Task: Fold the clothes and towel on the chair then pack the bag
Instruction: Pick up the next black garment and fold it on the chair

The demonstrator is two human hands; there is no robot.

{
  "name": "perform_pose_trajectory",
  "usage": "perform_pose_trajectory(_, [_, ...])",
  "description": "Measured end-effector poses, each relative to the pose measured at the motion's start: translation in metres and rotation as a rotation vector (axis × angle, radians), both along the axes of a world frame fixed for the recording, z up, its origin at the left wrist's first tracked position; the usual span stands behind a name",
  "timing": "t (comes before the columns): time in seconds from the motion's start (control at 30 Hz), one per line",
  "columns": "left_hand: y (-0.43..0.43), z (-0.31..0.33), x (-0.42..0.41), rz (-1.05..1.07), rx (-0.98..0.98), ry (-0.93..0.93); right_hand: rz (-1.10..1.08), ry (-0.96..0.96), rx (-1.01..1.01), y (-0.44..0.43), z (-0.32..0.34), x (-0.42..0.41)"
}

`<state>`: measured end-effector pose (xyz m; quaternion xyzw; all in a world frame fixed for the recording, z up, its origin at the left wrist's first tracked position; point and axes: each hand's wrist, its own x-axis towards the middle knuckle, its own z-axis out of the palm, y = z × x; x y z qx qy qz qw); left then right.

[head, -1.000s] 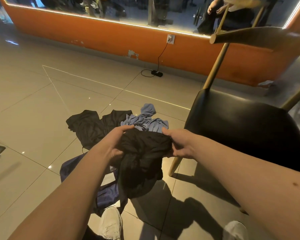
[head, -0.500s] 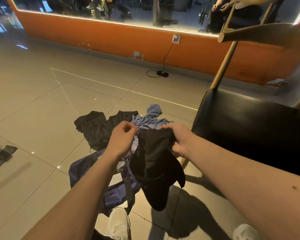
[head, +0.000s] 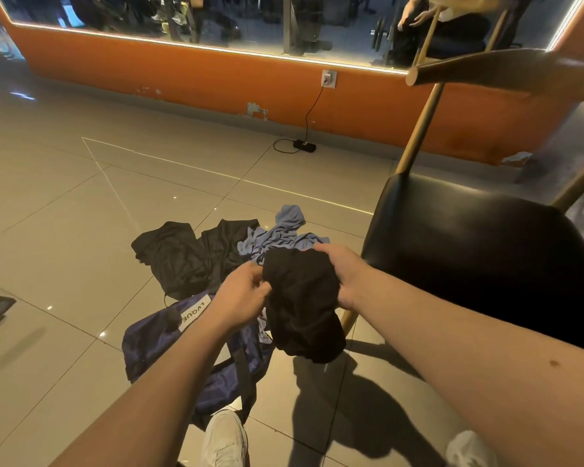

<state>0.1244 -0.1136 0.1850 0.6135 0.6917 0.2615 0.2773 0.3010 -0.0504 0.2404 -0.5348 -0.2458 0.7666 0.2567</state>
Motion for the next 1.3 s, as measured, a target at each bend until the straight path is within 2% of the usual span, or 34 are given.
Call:
perform_pose_trajectory(0.17, [0.002,0.014,-0.003,0.18,-0.038,-0.148,0.087,-0.365,0.256,0.01,-0.012,0.024])
perform_pose_trajectory(0.27, [0.008,0.012,-0.006,0.31,-0.07,-0.246,0.165,-0.661,0.483,0.01,-0.031,0.032])
perform_pose_trajectory(0.37, [0.011,0.009,-0.007,0.394,-0.111,-0.322,0.114,-0.949,0.751,0.01,-0.039,0.027])
perform_pose_trajectory(0.4, [0.011,0.008,-0.007,0.416,-0.123,-0.341,0.088,-0.994,0.859,0.005,-0.034,0.022])
perform_pose_trajectory(0.47, [0.011,0.009,-0.005,0.457,-0.129,-0.363,0.105,-0.94,1.04,-0.006,-0.023,0.011])
perform_pose_trajectory(0.53, [0.013,0.006,-0.007,0.484,-0.134,-0.405,0.307,-0.884,1.135,-0.021,-0.016,0.002])
perform_pose_trajectory(0.6, [0.015,0.005,-0.008,0.501,-0.146,-0.458,0.61,-0.922,1.111,-0.032,-0.016,-0.006])
perform_pose_trajectory(0.67, [0.015,0.007,-0.007,0.542,-0.184,-0.604,0.764,-0.894,0.984,-0.034,-0.02,-0.01])
perform_pose_trajectory(0.77, [0.015,0.005,-0.009,0.532,-0.19,-0.694,0.714,-0.859,0.918,-0.032,-0.025,-0.011])
perform_pose_trajectory(0.9, [0.016,0.003,-0.018,0.525,-0.18,-0.664,0.763,-0.86,0.894,-0.021,-0.026,-0.007])
perform_pose_trajectory(0.97, [0.013,0.015,-0.016,0.538,-0.175,-0.747,0.702,-0.8,0.842,-0.019,-0.025,-0.003])
perform_pose_trajectory(1.03, [0.012,0.023,-0.012,0.442,-0.181,-0.809,0.563,-0.718,0.768,-0.018,-0.021,-0.001])
perform_pose_trajectory(1.1, [0.009,0.021,-0.01,0.332,-0.15,-0.64,0.41,-0.632,0.681,-0.018,-0.014,-0.002])
perform_pose_trajectory(1.2, [0.004,0.013,-0.009,0.355,-0.046,-0.259,0.269,-0.547,0.584,-0.017,-0.005,-0.005])
perform_pose_trajectory(1.3, [-0.002,0.014,-0.012,0.376,0.009,-0.222,0.162,-0.475,0.483,-0.015,0.005,-0.005])
